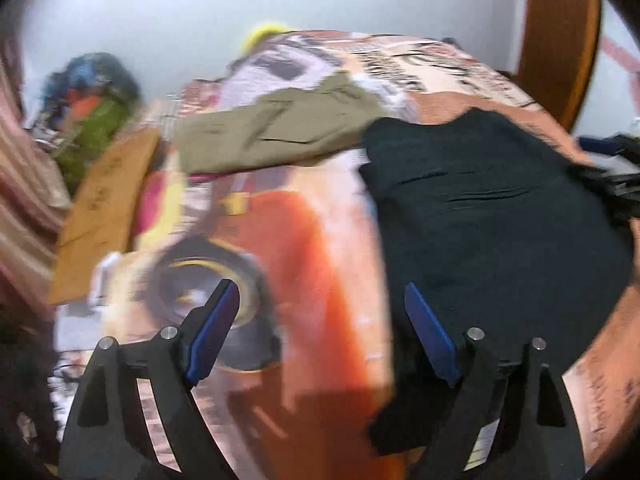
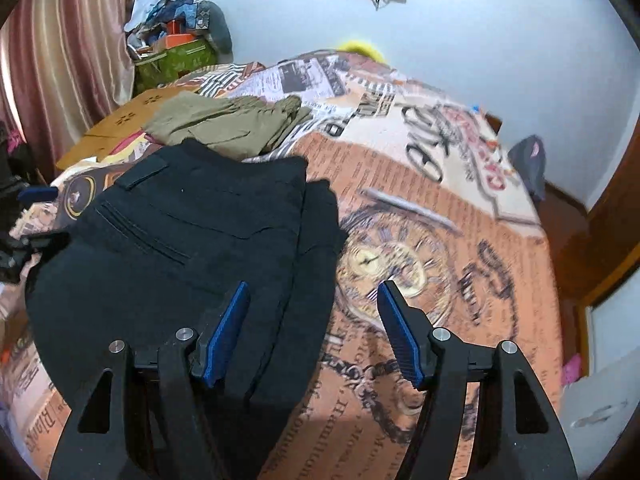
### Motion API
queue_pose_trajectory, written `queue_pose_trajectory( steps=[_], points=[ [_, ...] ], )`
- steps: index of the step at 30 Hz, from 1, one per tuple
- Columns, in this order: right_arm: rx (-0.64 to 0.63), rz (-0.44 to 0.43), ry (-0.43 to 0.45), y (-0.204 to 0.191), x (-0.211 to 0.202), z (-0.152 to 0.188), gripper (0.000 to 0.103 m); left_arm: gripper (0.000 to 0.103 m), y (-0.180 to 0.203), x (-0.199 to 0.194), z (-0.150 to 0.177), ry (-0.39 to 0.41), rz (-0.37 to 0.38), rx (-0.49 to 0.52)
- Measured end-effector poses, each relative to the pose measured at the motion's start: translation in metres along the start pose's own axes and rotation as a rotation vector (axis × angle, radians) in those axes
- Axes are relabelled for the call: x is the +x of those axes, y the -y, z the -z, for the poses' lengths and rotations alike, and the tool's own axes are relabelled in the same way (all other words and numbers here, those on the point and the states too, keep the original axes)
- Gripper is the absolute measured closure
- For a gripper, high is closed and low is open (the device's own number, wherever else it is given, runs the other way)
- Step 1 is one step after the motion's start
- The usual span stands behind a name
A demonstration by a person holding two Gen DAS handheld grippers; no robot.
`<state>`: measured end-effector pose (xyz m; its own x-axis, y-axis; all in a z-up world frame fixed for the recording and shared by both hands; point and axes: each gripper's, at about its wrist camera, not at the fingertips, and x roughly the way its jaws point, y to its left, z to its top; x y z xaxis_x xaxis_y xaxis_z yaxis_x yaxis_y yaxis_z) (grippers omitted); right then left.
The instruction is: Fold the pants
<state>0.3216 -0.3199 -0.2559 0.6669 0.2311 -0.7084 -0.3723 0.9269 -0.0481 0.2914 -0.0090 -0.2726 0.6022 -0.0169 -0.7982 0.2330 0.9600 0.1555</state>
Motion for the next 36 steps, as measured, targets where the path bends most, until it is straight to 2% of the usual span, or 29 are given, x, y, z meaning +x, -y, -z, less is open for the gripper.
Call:
queue_pose_trajectory(
  steps=[5,8,11,14,16,18,22,26,30,36],
  points=[
    [0.041,-0.035,0.048,0.009,-0.025,-0.011,0.039,0.017,-0.021,-0.012,-0.008,0.004,0.073,-0.091],
    [0.082,-0.081,0.052,0.015,-0.037,-0.014,0.035,0.017,-0.016,-0.023,-0.016,0.034,0.159,-0.124],
    [0.104,-0.112,0.042,0.015,-0.041,-0.010,0.029,0.015,-0.001,-0.023,-0.022,0.029,0.243,-0.125],
    [0.120,-0.140,0.001,0.013,-0.035,-0.001,0.029,0.015,0.019,-0.015,-0.024,-0.001,0.298,-0.088],
    [0.141,-0.179,-0.043,0.012,-0.027,0.009,0.029,0.015,0.031,-0.008,-0.024,-0.028,0.303,-0.073],
    [0.160,-0.192,-0.087,0.011,-0.018,0.018,0.029,0.015,0.037,-0.001,-0.022,-0.047,0.292,-0.086],
    [0.232,-0.261,-0.136,0.015,0.000,0.034,0.028,0.015,0.040,0.014,-0.017,-0.094,0.350,-0.121],
    [0.314,-0.355,-0.173,0.026,0.015,0.038,0.023,0.014,0.040,0.030,-0.018,-0.132,0.379,-0.134],
    [0.277,-0.376,-0.173,0.022,0.025,0.036,0.013,0.011,0.040,0.047,-0.022,-0.174,0.436,-0.149],
    [0.229,-0.396,-0.180,0.013,0.034,0.026,0.012,0.006,0.037,0.073,-0.030,-0.241,0.539,-0.184]
  ],
)
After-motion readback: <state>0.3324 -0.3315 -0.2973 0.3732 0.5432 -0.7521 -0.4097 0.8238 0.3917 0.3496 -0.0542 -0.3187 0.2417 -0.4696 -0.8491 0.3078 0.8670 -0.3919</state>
